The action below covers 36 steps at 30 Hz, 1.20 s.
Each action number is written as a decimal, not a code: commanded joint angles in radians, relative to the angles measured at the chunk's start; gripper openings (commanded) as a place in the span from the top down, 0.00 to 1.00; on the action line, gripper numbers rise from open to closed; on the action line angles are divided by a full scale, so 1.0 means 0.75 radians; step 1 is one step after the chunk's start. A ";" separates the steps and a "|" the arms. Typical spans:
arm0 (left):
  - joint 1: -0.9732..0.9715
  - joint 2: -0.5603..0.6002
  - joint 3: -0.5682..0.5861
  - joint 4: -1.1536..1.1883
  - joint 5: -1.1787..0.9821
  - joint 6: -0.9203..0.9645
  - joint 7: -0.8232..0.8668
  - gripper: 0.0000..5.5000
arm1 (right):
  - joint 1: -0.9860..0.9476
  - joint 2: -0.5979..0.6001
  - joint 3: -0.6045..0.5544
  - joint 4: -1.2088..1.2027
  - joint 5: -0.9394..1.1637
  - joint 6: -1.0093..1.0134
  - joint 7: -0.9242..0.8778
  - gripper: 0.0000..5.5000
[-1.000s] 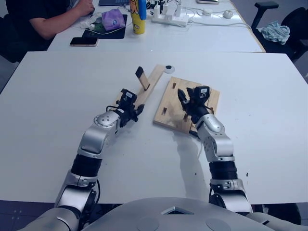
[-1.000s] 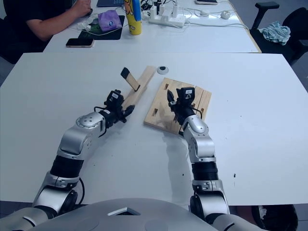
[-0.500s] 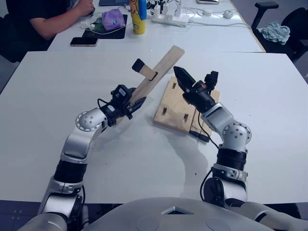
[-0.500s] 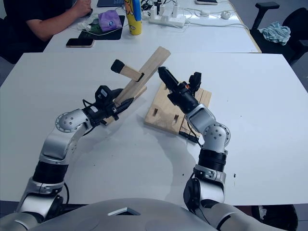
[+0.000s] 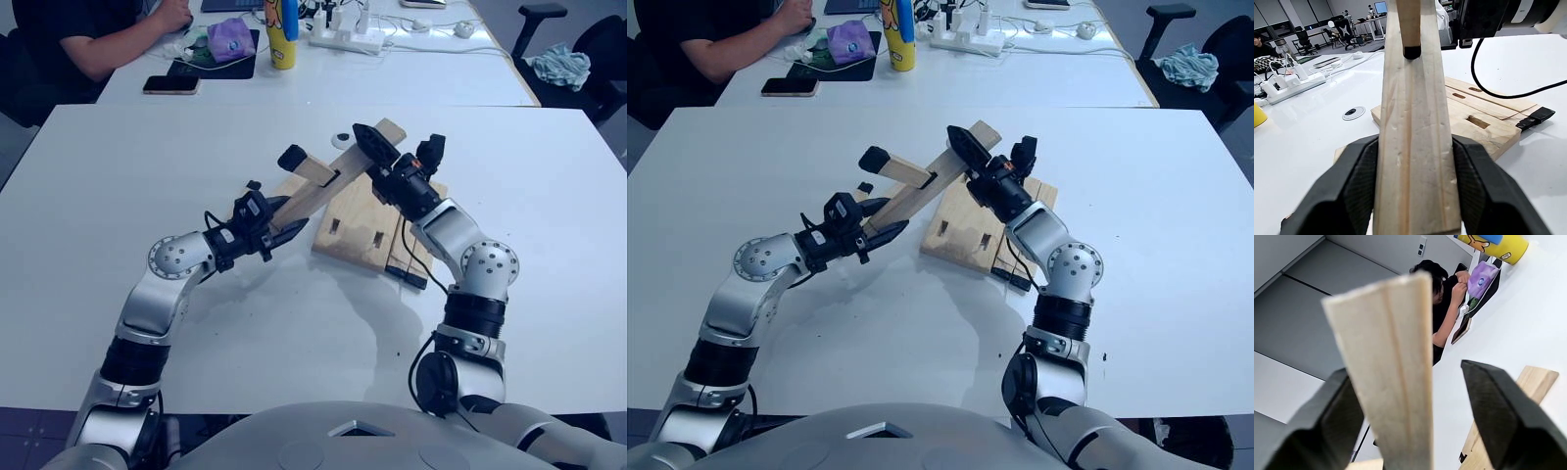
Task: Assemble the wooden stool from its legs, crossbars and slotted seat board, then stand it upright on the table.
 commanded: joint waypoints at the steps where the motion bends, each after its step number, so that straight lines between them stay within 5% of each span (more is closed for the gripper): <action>1: 0.003 -0.009 0.017 0.006 -0.011 -0.008 0.014 0.62 | -0.009 -0.024 0.017 0.000 -0.006 0.002 -0.003 0.52; 12: 0.010 -0.017 -0.002 0.044 0.005 0.000 0.020 0.62 | 0.005 -0.039 0.037 -0.012 0.010 0.000 0.012 0.81; 17: 0.039 -0.024 -0.019 0.025 -0.017 0.005 0.002 0.62 | 0.016 -0.035 0.047 -0.014 -0.007 -0.013 0.004 0.81; 29: 0.183 0.016 0.012 -0.049 -0.041 -0.090 -0.023 0.30 | -0.063 -0.073 -0.105 0.140 -0.230 -0.387 -0.087 0.81; 36: -0.110 0.042 -0.257 0.280 0.256 -0.326 -0.167 0.20 | -0.187 -0.169 -0.167 0.324 -0.287 -0.471 -0.042 0.81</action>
